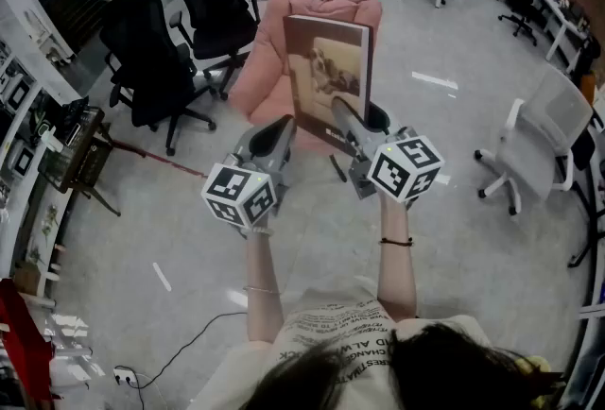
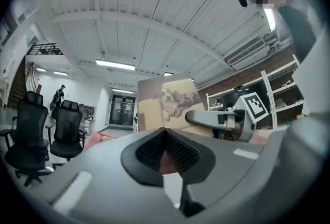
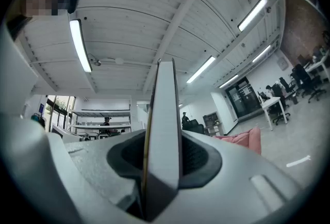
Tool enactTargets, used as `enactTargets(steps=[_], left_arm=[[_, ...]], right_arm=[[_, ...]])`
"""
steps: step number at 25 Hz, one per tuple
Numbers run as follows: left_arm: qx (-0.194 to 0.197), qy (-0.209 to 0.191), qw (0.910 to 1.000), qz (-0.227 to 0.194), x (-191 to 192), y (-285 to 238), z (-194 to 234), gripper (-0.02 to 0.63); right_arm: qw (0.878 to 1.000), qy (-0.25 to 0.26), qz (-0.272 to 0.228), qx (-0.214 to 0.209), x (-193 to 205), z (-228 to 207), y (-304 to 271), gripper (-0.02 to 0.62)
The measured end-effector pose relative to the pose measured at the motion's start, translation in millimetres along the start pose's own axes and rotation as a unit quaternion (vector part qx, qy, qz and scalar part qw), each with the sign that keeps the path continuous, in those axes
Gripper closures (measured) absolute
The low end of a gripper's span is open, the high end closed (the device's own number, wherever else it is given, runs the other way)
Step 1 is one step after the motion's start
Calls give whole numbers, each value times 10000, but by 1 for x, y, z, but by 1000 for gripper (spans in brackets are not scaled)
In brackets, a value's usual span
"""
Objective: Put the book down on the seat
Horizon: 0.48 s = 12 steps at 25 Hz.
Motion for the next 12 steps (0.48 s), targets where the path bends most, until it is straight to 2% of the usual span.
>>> enactTargets(steps=[12], left_arm=[[-5,-10,10000,33,2,-6,-6,608]], right_arm=[[9999,-126,2,55,-3,-10,4,451]])
Point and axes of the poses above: the fingertips, and each gripper's own axes: y backward along the fingers, z to its left, x out of its underside, the point moved 6 cm from there along y, backward along the fingers, and after that the axes turned 11 degrees about -z, right-handed, at the moved point
